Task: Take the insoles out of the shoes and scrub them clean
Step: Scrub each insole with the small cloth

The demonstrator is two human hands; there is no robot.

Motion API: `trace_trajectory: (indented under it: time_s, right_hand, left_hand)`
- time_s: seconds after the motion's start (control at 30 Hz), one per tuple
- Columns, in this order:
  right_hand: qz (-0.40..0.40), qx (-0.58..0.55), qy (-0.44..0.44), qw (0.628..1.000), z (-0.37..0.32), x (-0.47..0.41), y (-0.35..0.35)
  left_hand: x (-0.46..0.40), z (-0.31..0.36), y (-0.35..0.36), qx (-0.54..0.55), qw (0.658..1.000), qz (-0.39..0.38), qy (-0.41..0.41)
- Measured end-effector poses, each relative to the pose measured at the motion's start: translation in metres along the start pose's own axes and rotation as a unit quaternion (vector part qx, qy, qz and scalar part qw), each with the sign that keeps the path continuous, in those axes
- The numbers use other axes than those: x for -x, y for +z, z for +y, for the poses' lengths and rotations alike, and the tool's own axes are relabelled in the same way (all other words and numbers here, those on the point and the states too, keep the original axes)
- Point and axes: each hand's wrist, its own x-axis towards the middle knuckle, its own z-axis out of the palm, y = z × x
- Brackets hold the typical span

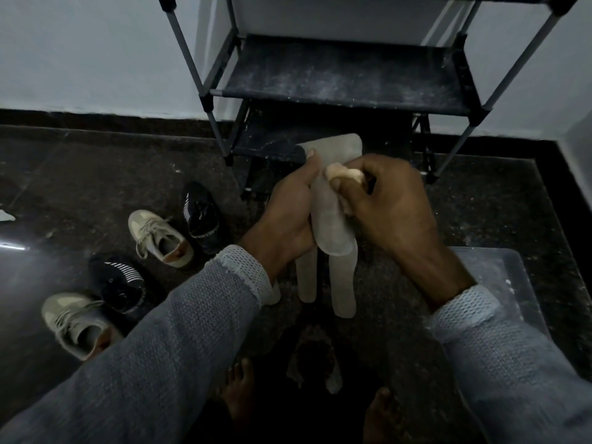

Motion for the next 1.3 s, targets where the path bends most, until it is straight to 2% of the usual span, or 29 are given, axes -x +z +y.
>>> trace_trajectory:
  time_s: [0.07, 0.13, 0.27, 0.3, 0.5, 0.7, 0.9, 0.97, 1.07, 1.1, 1.23, 1.3]
  right_hand:
    - [0.047, 0.013, 0.024, 0.999, 0.011, -0.002, -0.004]
    - [0.049, -0.005, 0.032, 0.998, 0.010, -0.001, -0.005]
    - [-0.088, -0.044, -0.004, 0.995, -0.011, 0.006, 0.004]
    - [-0.100, -0.043, -0.004, 0.994, -0.012, 0.006, 0.006]
    - [0.041, 0.003, 0.045, 0.998, 0.009, -0.001, -0.004]
    - [-0.077, -0.035, 0.004, 0.996, -0.011, 0.004, 0.007]
    - [0.050, -0.010, 0.033, 0.998, 0.007, 0.000, -0.001]
    - [0.015, -0.029, 0.018, 0.999, 0.003, 0.001, -0.001]
    - [-0.086, -0.036, -0.017, 0.996, -0.008, 0.005, 0.004]
    - [-0.088, -0.033, -0.020, 0.995, -0.009, 0.005, 0.005]
    - [0.043, -0.012, 0.017, 0.999, 0.006, -0.002, -0.001]
    - [0.072, -0.009, 0.032, 0.997, 0.011, -0.002, -0.004]
  left_hand:
    - [0.000, -0.001, 0.003, -0.001, 1.000, 0.002, -0.004]
    - [-0.001, -0.001, 0.003, -0.006, 1.000, 0.010, 0.000]
    - [-0.002, 0.004, 0.000, 0.000, 1.000, 0.029, -0.001]
    - [-0.001, 0.005, 0.000, 0.001, 1.000, 0.028, -0.002]
    - [0.001, 0.003, 0.004, -0.001, 1.000, 0.004, -0.001]
    - [-0.002, 0.006, 0.001, 0.000, 1.000, 0.016, -0.007]
    - [0.000, 0.002, 0.004, 0.006, 1.000, -0.009, 0.000]
    - [-0.002, 0.003, 0.002, 0.007, 1.000, -0.011, 0.003]
    - [-0.004, 0.004, 0.000, 0.002, 1.000, 0.009, 0.004]
    - [-0.004, 0.004, -0.001, 0.002, 1.000, 0.007, 0.007]
    - [-0.001, 0.001, 0.002, 0.004, 1.000, -0.019, 0.003]
    - [-0.001, -0.001, 0.004, 0.010, 1.000, -0.023, 0.002]
